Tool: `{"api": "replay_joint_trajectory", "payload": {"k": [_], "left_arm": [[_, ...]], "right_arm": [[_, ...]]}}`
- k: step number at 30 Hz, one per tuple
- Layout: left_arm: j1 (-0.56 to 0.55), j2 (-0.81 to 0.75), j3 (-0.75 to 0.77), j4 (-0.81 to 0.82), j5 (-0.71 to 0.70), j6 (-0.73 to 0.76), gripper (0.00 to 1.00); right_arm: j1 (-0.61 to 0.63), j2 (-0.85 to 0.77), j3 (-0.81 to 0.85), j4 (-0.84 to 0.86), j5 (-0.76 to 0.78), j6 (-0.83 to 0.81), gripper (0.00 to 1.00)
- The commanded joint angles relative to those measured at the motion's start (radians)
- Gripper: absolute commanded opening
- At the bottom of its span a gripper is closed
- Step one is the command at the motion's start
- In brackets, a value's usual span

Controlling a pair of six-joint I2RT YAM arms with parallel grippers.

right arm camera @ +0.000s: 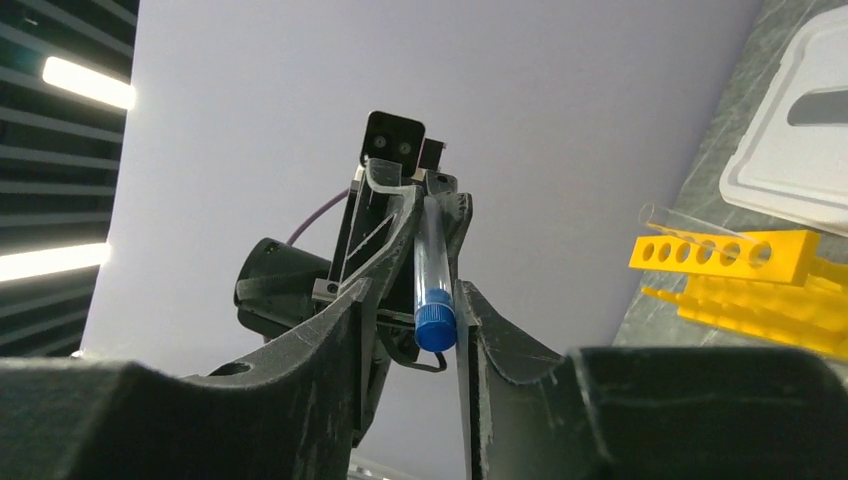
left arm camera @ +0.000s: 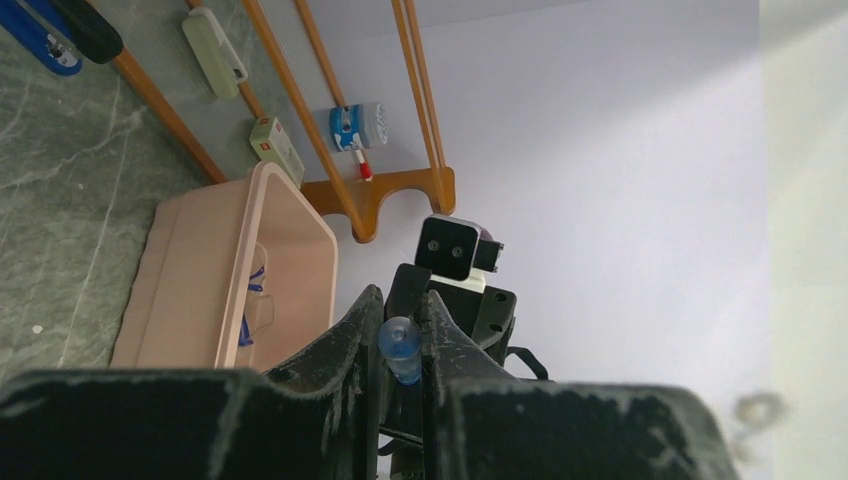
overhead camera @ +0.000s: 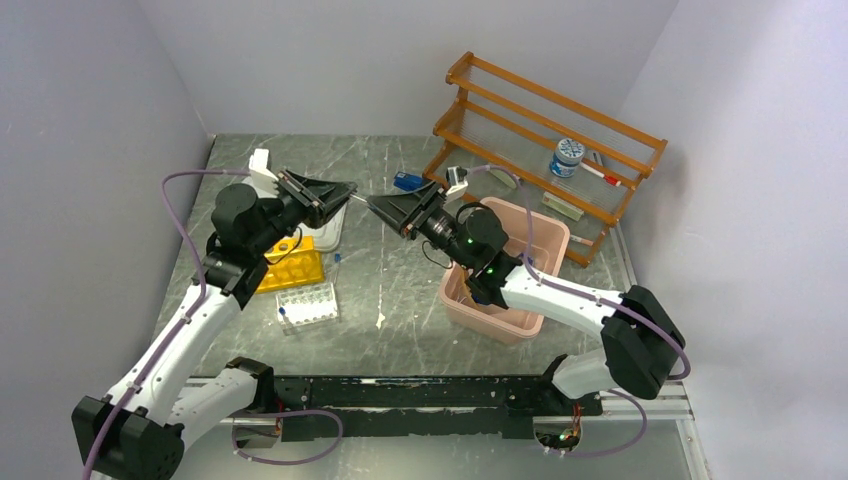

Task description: Organize the chemistry lab equipment

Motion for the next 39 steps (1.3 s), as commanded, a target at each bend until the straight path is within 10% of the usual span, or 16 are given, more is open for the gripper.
{"api": "replay_joint_trajectory", "payload": {"k": [1, 8, 13, 17, 22, 31, 39], "left_arm": [[-0.003, -0.01, -0.034, 0.028, -0.038, -0.007, 0.05], [-0.004, -0.002, -0.045, 0.012, -0.037, 0.029, 0.05], [-0.002, -0.02, 0.002, -0.164, -0.095, 0.177, 0.59], [-0.002, -0.033, 0.173, -0.51, -0.336, 0.531, 0.77], [-0.002, -0.09, 0.365, -0.712, -0.693, 0.833, 0.8], [-0.002, 0.015, 0.734, -0.836, -0.641, 1.1, 0.76], [-0.002, 0.031, 0.899, -0.92, -0.743, 1.16, 0.76]], "right_arm": [[0.018, -0.015, 0.005, 0.022, -0.011, 0.009, 0.34], [0.026, -0.045, 0.012, -0.064, 0.006, -0.019, 0.14], [0.026, -0.066, 0.099, -0.264, -0.001, -0.172, 0.08], [0.024, -0.045, 0.215, -0.598, -0.05, -0.408, 0.07], [0.038, 0.02, 0.39, -0.998, -0.031, -0.732, 0.06], [0.228, 0.312, 0.818, -1.519, 0.135, -1.196, 0.07], [0.344, 0.589, 1.052, -1.653, 0.122, -1.372, 0.07]]}}
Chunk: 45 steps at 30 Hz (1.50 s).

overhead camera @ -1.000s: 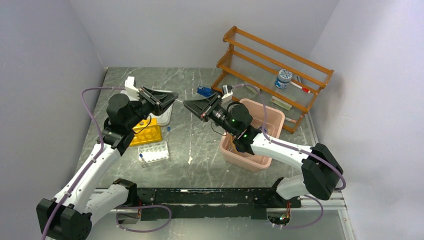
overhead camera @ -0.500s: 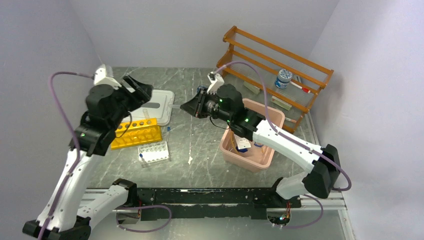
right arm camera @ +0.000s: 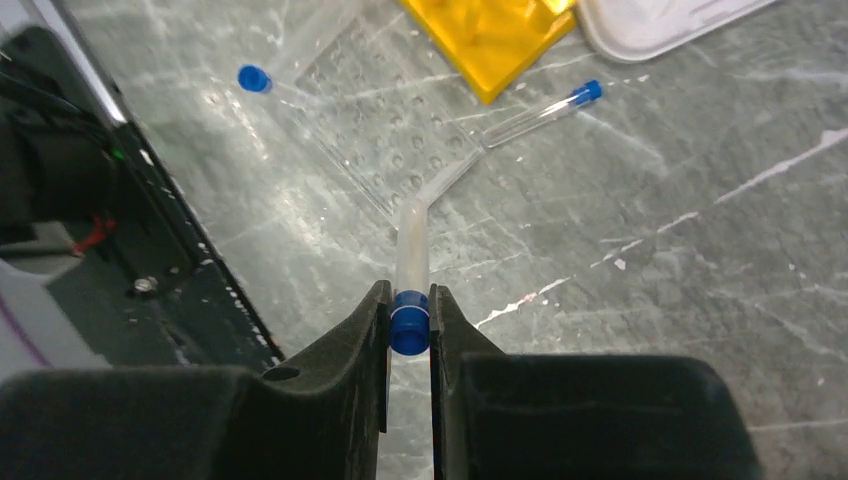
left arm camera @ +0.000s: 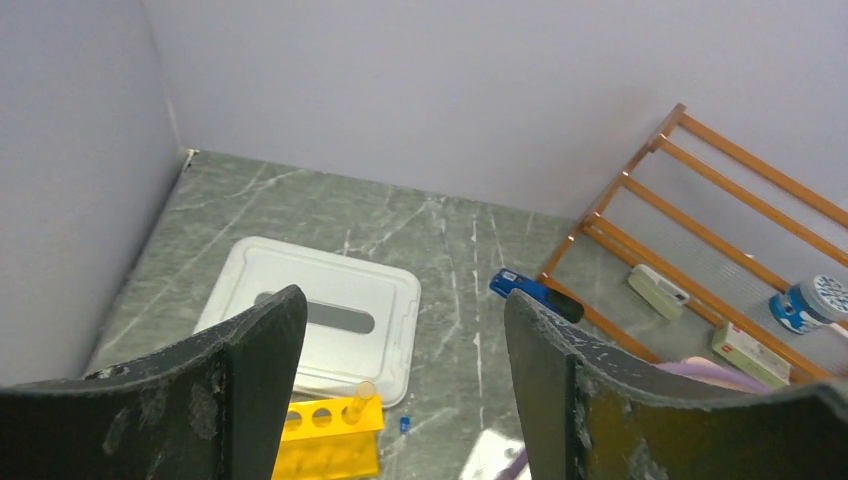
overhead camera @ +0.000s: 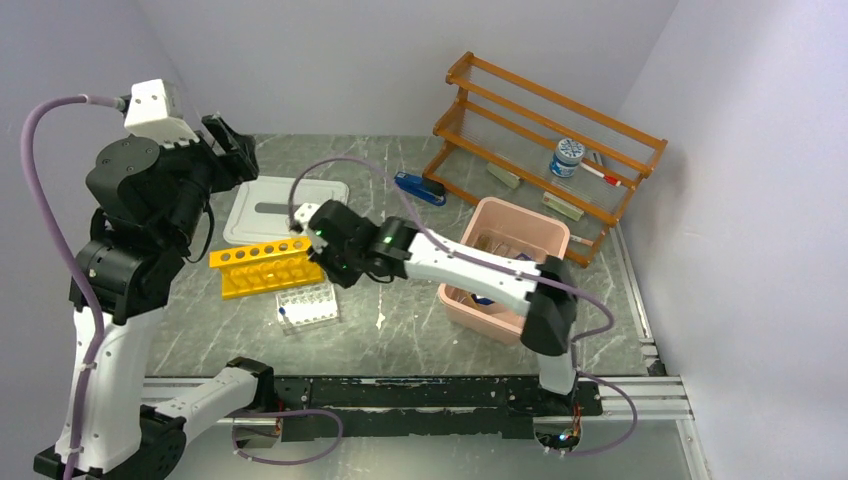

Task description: Organize the chemistry lab equipment

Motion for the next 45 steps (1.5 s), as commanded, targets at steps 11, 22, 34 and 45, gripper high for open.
{"api": "replay_joint_trajectory", "payload": {"k": [11, 22, 34, 45], "left_arm": [[-0.005, -0.127, 0.018, -0.144, -0.103, 0.054, 0.76], [-0.01, -0.151, 0.001, -0.172, -0.154, 0.044, 0.76], [-0.019, -0.149, 0.003, -0.169, -0.2, 0.051, 0.75], [-0.023, -0.159, -0.016, -0.161, -0.219, 0.056, 0.76]], "right_arm": [[0.106, 0.311, 0.379, -0.186, -0.086, -0.17, 0.07], [0.121, 0.442, 0.513, -0.244, -0.109, -0.179, 0.07], [0.123, 0.481, 0.527, -0.208, -0.102, -0.191, 0.07], [0.121, 0.514, 0.537, -0.181, -0.116, -0.197, 0.07]]}}
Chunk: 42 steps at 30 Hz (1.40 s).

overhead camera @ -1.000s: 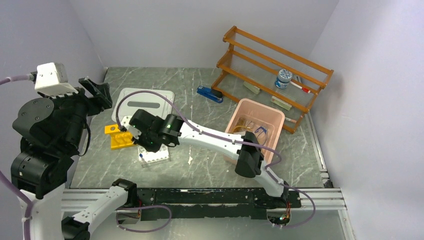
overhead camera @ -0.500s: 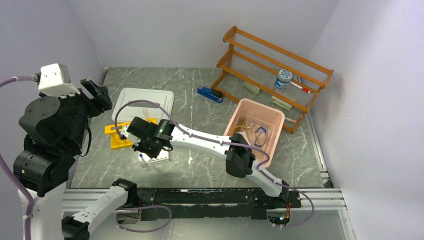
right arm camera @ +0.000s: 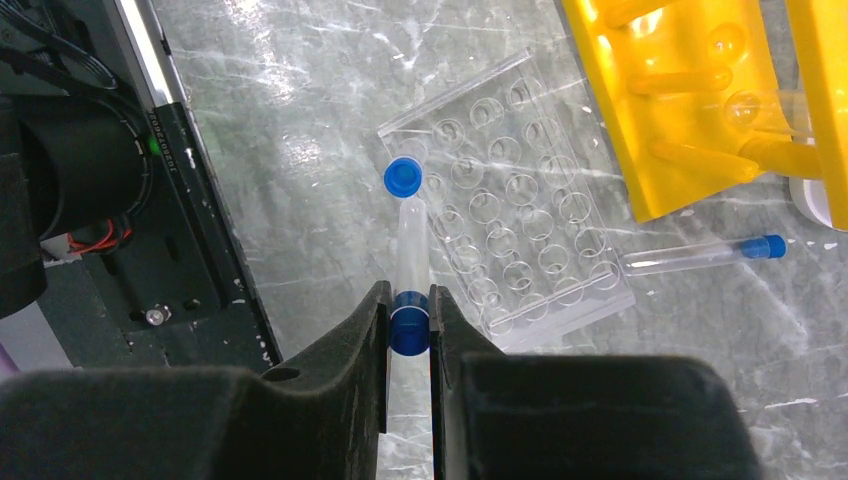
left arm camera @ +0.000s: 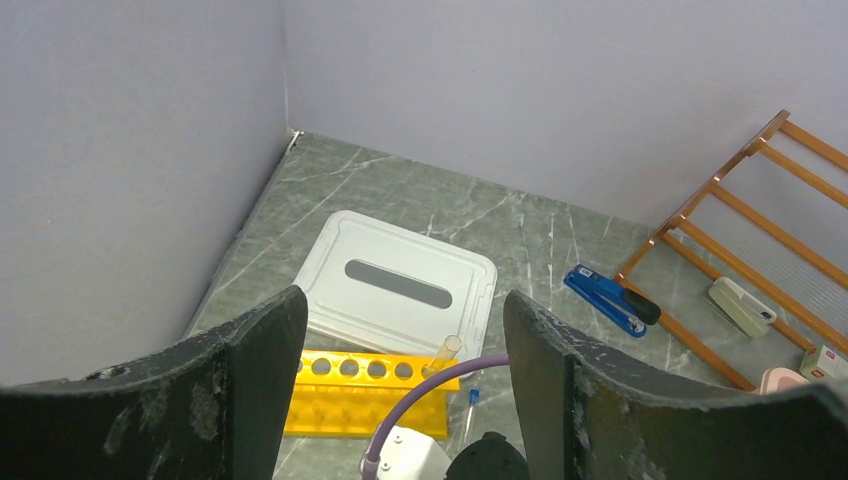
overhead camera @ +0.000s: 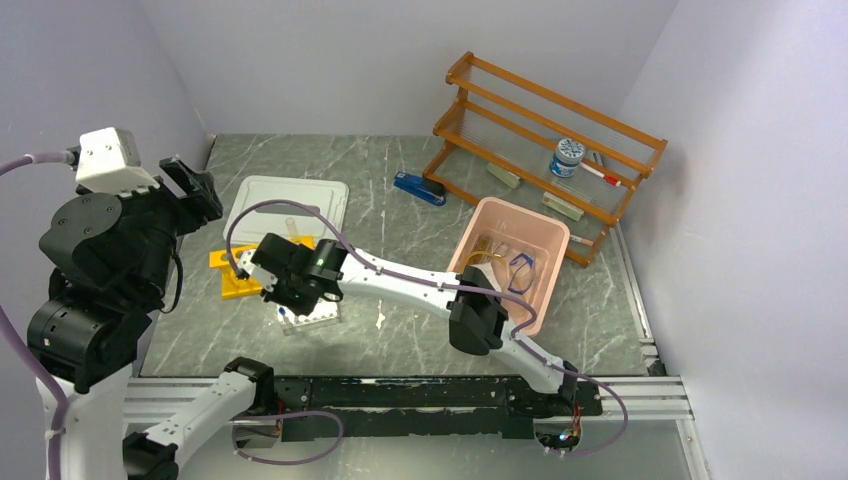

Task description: Organize the chemistry lab equipment

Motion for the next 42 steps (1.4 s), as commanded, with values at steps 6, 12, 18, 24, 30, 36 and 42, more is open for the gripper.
{"api": "replay_joint_trajectory", "payload": {"k": [6, 12, 18, 24, 30, 36, 42], "left_arm": [[-0.009, -0.004, -0.012, 0.011, -0.039, 0.013, 0.76], [-0.014, -0.006, -0.018, 0.016, -0.05, 0.016, 0.76], [-0.018, -0.01, -0.024, 0.016, -0.062, 0.017, 0.76], [-0.02, -0.01, -0.032, 0.021, -0.065, 0.019, 0.76], [-0.022, -0.012, -0.038, 0.021, -0.065, 0.017, 0.76], [-0.022, -0.011, -0.04, 0.021, -0.065, 0.016, 0.76], [-0.022, -0.006, -0.052, 0.028, -0.051, 0.01, 0.76]], "right_arm": [[-0.005, 0.046, 0.044, 0.026, 0.003, -0.012, 0.07], [-0.006, 0.065, 0.061, 0.015, -0.006, -0.024, 0.11], [-0.009, 0.069, 0.068, -0.006, 0.013, -0.035, 0.09], [-0.011, 0.054, 0.065, -0.025, -0.019, -0.042, 0.08], [-0.011, 0.046, 0.068, -0.051, -0.036, -0.052, 0.07], [-0.011, 0.072, 0.12, -0.102, 0.002, -0.077, 0.07], [-0.01, 0.12, 0.188, -0.134, 0.005, -0.085, 0.11]]}}
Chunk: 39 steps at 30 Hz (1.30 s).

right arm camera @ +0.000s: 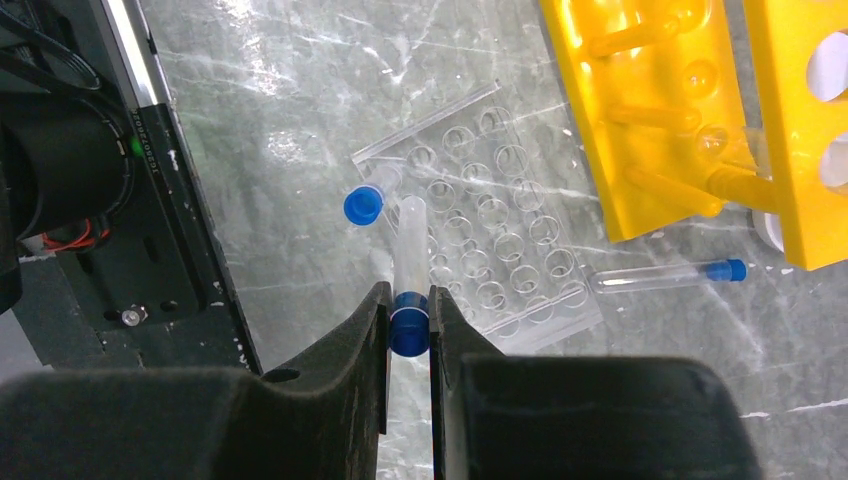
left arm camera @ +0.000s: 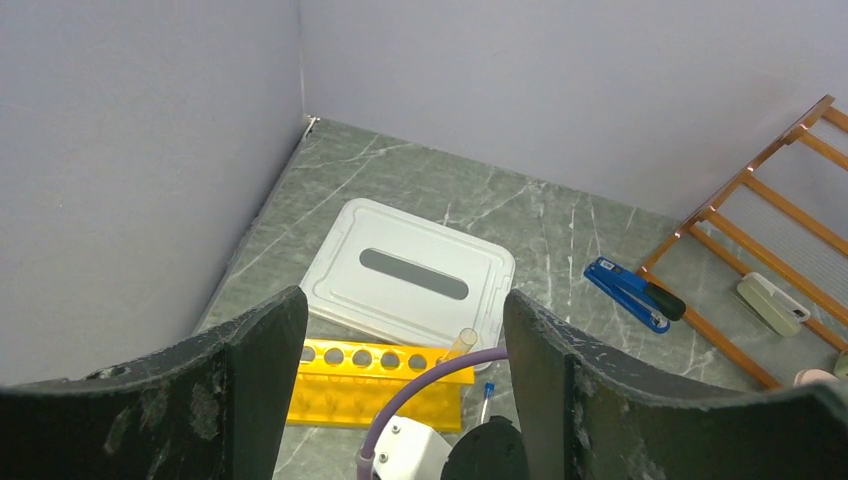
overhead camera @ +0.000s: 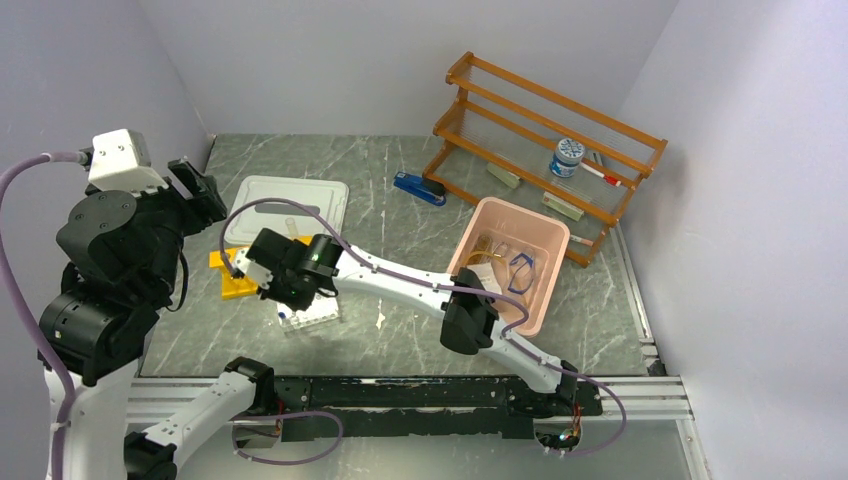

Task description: Organize the chemistry lab equipment

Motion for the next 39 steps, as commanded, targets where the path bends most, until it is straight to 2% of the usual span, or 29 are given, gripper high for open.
{"api": "replay_joint_trajectory", "payload": {"k": [1, 16, 20, 24, 31, 36, 39], "left_arm": [[-0.006, 0.002, -0.009, 0.023, -0.003, 0.008, 0.76], [-0.006, 0.001, -0.015, 0.025, -0.007, 0.008, 0.75], [-0.006, 0.003, -0.014, 0.025, -0.007, 0.009, 0.75], [-0.006, 0.006, -0.013, 0.023, -0.007, 0.009, 0.75], [-0.006, 0.011, -0.016, 0.023, 0.007, 0.005, 0.75], [-0.006, 0.009, -0.022, 0.023, 0.021, -0.001, 0.75], [-0.006, 0.005, -0.032, 0.023, 0.029, -0.005, 0.75]], "right_arm": [[-0.001, 0.032, 0.009, -0.036, 0.011, -0.016, 0.11], [0.0, 0.014, -0.069, 0.004, 0.01, -0.006, 0.13], [0.001, 0.03, -0.059, 0.009, 0.03, 0.013, 0.26], [-0.002, -0.011, -0.108, 0.064, 0.012, 0.041, 0.44], [-0.013, -0.187, -0.329, 0.25, -0.042, 0.095, 0.61], [-0.03, -0.324, -0.586, 0.442, -0.054, 0.137, 0.64], [-0.03, -0.388, -0.717, 0.55, -0.071, 0.161, 0.58]]}}
